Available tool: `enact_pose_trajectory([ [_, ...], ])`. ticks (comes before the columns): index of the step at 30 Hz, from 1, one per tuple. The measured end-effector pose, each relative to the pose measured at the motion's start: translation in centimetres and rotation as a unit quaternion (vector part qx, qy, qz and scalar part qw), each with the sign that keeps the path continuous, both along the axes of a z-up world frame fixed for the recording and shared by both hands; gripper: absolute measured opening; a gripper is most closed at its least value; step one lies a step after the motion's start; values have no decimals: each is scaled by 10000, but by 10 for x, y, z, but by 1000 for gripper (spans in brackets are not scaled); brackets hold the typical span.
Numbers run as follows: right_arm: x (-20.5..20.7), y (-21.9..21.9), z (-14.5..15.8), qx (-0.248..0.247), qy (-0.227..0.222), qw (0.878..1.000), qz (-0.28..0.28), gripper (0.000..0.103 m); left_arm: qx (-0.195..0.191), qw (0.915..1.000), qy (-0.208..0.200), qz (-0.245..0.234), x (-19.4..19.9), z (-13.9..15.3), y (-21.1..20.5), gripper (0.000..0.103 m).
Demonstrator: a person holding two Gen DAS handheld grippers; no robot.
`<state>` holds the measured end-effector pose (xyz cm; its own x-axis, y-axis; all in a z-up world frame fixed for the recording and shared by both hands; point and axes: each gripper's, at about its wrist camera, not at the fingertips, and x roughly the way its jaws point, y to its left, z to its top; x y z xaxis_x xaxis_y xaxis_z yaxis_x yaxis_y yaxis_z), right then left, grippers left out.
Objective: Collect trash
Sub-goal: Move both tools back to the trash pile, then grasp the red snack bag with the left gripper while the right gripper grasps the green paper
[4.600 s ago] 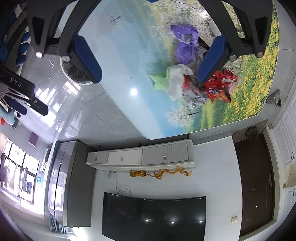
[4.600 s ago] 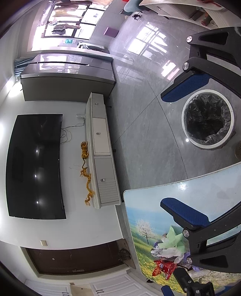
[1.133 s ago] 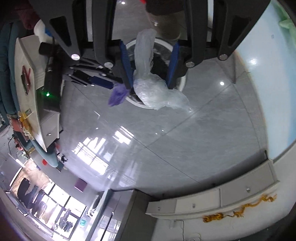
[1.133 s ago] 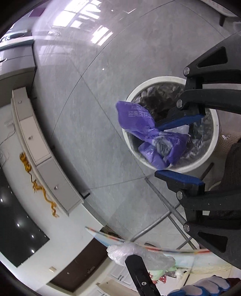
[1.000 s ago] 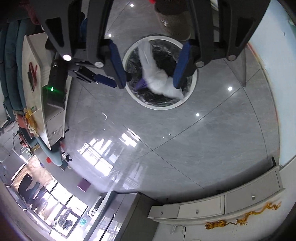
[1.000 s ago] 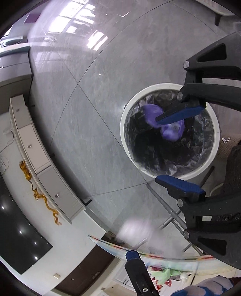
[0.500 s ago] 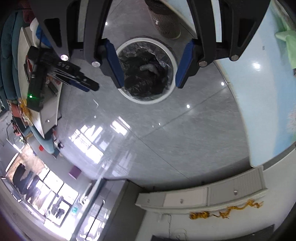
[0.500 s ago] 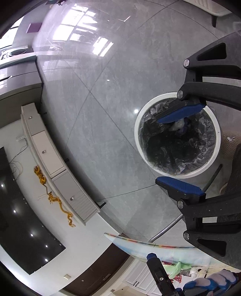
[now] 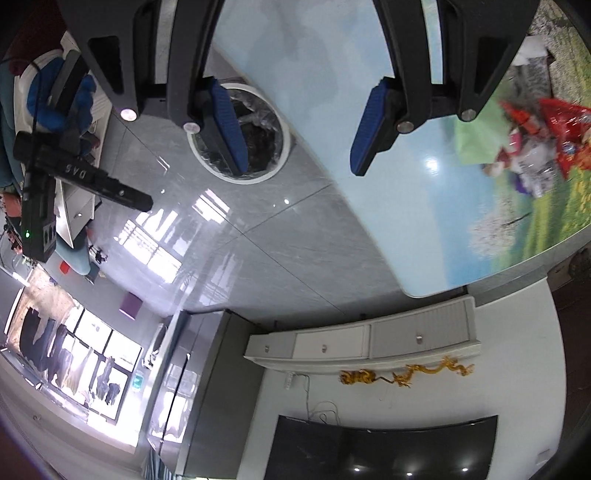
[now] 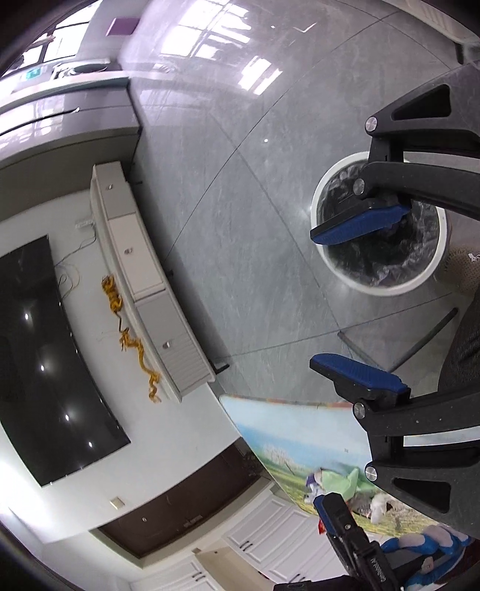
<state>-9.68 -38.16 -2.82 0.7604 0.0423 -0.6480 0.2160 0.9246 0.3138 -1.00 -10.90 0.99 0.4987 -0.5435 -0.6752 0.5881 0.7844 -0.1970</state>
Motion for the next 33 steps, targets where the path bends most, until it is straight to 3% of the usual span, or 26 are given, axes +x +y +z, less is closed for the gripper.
enact_pose_trajectory([
  [9, 23, 65, 21, -250, -49, 9981, 558, 59, -282, 9966, 146, 756, 5, -8, 110, 56],
  [20, 69, 160, 10, -197, 208, 9877, 1540, 60, -836, 9738, 536, 2047, 31, -27, 241, 56],
  [28, 103, 227, -24, 1, 593, 9694, 2383, 65, -1218, 9639, 898, 2191, 58, -45, 261, 55],
  [33, 121, 252, -40, 193, 773, 9612, 2640, 73, -1433, 9586, 1085, 2210, 75, -53, 265, 54],
])
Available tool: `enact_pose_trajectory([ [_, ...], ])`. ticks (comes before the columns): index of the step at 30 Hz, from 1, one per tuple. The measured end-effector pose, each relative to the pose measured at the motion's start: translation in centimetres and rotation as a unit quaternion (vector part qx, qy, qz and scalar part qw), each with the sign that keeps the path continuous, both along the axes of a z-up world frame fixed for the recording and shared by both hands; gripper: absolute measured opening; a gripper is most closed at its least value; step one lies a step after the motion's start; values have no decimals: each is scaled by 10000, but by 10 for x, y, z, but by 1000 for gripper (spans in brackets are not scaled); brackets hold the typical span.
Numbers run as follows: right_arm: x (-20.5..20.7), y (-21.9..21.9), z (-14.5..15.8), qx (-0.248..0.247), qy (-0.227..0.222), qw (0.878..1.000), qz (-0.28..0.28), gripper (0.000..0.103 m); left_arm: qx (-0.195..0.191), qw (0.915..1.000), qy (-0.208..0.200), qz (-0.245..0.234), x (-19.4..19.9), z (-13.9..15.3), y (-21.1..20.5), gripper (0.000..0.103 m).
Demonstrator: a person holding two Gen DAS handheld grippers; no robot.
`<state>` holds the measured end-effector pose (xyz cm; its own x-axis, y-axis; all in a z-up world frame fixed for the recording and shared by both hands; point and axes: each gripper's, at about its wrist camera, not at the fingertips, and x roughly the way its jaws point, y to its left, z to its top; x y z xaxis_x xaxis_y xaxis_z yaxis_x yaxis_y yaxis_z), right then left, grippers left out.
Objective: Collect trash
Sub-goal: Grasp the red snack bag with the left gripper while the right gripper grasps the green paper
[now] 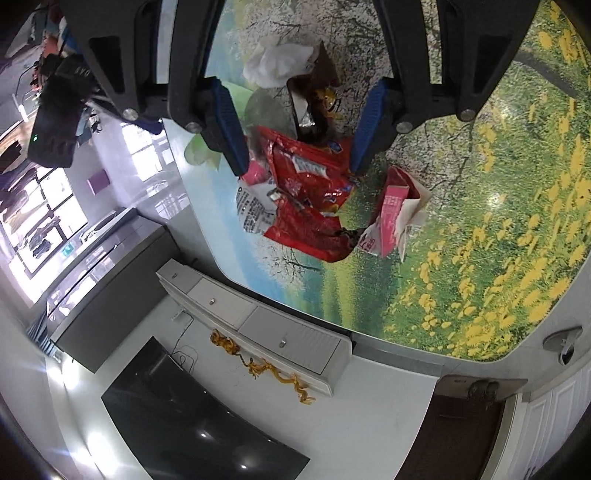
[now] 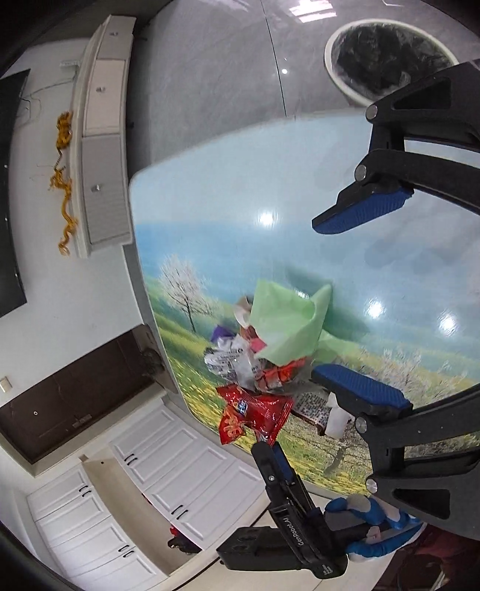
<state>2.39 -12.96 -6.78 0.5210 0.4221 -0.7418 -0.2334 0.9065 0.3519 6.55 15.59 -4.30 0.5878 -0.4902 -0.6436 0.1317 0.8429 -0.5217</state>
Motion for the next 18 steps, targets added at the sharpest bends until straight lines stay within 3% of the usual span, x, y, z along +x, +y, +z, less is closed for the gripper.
enact_pose_trajectory([
  [4, 16, 13, -12, 109, 113, 9998, 102, 73, -57, 9999, 105, 36, 11, -4, -2, 48],
  [12, 41, 24, -34, 282, 302, 9989, 231, 72, -65, 9997, 236, 92, 17, -15, -6, 26],
  [13, 43, 24, -36, 278, 327, 9988, 230, 69, -48, 9997, 242, 94, 17, -15, -7, 18],
  [15, 45, 24, -40, 352, 365, 9983, 272, 49, -50, 9996, 250, 92, 15, -15, -9, 14],
  [18, 41, 20, -39, 506, 305, 9978, 310, 43, -7, 9999, 153, 53, 9, -10, -13, 8],
])
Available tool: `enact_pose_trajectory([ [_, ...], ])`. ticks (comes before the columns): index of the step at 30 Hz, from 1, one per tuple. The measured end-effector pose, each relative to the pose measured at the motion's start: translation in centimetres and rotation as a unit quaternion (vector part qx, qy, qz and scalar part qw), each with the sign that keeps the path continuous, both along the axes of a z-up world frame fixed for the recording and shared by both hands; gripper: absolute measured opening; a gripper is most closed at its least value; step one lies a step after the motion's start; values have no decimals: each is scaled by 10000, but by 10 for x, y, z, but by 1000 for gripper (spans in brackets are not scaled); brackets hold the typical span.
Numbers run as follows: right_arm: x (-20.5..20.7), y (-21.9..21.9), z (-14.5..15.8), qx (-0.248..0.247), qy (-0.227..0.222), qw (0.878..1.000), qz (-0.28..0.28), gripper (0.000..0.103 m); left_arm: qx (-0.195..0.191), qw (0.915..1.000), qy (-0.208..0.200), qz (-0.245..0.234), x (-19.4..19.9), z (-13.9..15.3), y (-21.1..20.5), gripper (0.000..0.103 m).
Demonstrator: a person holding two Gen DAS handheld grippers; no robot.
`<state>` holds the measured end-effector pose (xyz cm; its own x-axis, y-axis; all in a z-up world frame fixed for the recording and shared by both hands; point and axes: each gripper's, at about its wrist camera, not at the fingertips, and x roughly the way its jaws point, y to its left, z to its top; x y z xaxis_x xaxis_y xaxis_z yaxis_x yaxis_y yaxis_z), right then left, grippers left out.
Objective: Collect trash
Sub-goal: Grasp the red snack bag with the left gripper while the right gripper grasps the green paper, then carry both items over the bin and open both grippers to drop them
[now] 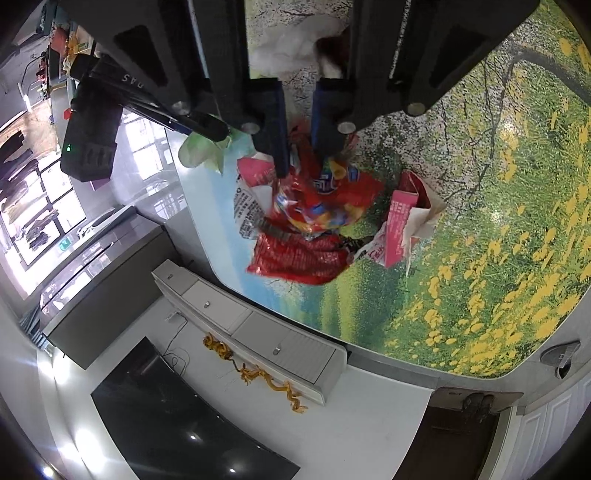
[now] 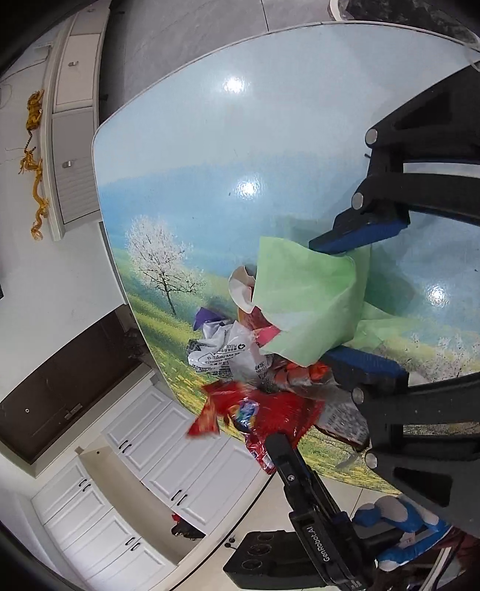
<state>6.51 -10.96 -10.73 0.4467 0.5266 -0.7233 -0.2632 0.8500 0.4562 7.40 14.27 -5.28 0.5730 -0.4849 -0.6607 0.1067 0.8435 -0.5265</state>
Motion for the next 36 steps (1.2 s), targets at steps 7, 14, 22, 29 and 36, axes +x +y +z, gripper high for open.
enact_pose_trajectory([
  [7, -25, -22, 14, 200, -197, 9996, -95, 31, 85, 9997, -216, -50, -23, 16, -8, 7],
  [14, -52, -43, 35, 384, -508, 9977, -251, 28, 199, 9988, -450, -84, -47, 34, -17, 7],
  [22, -82, -81, 61, 690, -866, 9921, -586, 28, 299, 9972, -645, -235, -64, 57, -38, 7],
  [29, -105, -136, 79, 782, -1212, 9833, -1110, 28, 398, 9932, -846, -694, -68, 77, -87, 7],
  [36, -132, -207, 84, 452, -1406, 9700, -1930, 28, 519, 9841, -873, -1454, -60, 84, -165, 7],
])
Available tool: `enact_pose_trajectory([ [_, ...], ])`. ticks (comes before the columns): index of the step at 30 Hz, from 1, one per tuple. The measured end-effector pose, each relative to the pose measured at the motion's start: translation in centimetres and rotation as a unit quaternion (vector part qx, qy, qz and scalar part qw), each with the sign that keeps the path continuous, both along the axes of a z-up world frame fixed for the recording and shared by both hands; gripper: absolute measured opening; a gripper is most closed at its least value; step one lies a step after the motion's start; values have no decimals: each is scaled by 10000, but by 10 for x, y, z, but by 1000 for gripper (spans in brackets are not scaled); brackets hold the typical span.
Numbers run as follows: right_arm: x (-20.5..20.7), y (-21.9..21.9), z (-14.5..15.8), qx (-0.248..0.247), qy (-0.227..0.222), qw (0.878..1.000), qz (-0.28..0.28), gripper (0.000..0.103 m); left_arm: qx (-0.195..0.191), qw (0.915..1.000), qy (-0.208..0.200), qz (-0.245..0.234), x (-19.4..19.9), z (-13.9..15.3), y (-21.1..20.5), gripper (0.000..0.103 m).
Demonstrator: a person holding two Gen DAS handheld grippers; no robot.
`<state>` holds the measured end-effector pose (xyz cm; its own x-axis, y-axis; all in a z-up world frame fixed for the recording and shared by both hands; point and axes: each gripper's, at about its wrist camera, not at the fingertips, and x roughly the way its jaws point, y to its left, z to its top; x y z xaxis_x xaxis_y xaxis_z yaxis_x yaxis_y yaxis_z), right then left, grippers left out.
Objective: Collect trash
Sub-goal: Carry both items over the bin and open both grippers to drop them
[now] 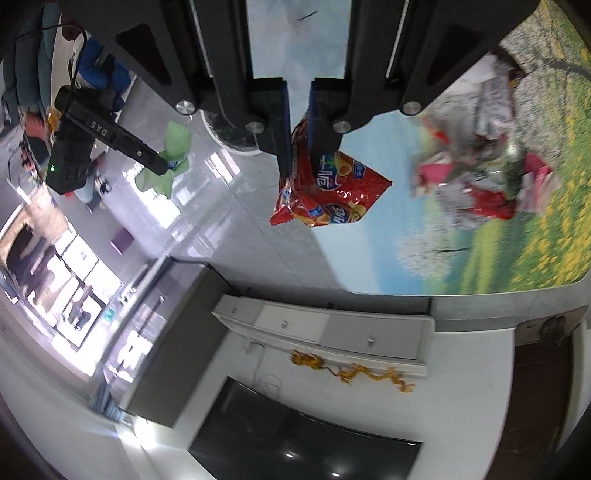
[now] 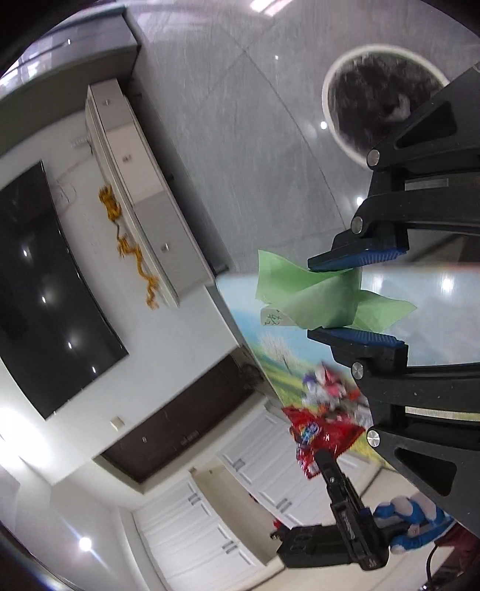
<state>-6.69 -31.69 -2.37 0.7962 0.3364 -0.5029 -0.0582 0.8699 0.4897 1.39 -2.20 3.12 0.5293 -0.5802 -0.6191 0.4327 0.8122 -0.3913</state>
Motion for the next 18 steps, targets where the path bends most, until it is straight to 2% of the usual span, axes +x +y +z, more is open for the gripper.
enact_pose_trajectory([
  [6, -10, -60, -29, -329, 432, 9954, -790, 28, 283, 9956, 159, -881, 7, -14, -97, 7],
  [12, -13, -100, -71, -247, 964, 9877, -1202, 32, 607, 9838, 476, -1619, 11, -42, -187, 7],
  [18, -23, -133, -103, -104, 1357, 9786, -1545, 40, 815, 9727, 657, -2071, 6, -67, -250, 7],
])
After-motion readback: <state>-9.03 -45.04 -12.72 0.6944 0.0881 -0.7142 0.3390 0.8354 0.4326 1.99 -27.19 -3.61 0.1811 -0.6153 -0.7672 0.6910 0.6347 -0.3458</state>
